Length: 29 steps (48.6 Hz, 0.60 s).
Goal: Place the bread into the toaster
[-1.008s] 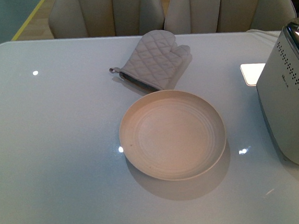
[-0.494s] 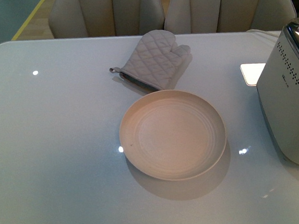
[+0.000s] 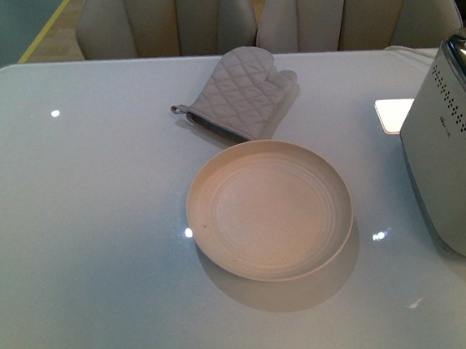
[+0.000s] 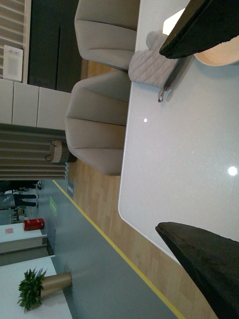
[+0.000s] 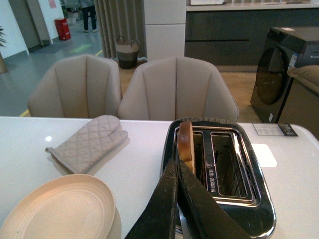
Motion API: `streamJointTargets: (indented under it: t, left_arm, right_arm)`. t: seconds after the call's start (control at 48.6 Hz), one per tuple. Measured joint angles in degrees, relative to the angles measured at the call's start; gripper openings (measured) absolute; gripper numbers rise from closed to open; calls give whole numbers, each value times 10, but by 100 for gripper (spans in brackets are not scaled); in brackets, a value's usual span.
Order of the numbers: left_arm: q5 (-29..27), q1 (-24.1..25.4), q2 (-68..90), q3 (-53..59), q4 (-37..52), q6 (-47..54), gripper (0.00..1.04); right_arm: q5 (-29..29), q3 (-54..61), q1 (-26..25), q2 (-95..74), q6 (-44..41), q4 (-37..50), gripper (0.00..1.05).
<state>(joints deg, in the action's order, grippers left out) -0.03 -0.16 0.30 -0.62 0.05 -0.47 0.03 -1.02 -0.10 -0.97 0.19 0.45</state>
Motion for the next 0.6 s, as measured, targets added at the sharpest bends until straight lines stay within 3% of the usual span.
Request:
streamJointTargets:
  t: [0.288,0.432,0.597]
  left_arm:
    - [0,0,0,0,0,0,98]
    - [0,0,0,0,0,0,98]
    - [0,0,0,0,0,0,98]
  right_arm:
    - [0,0,0,6,0,-3,3]
    - [0,0,0,6,0,-3,36]
    - [0,0,0,6,0,-3,63]
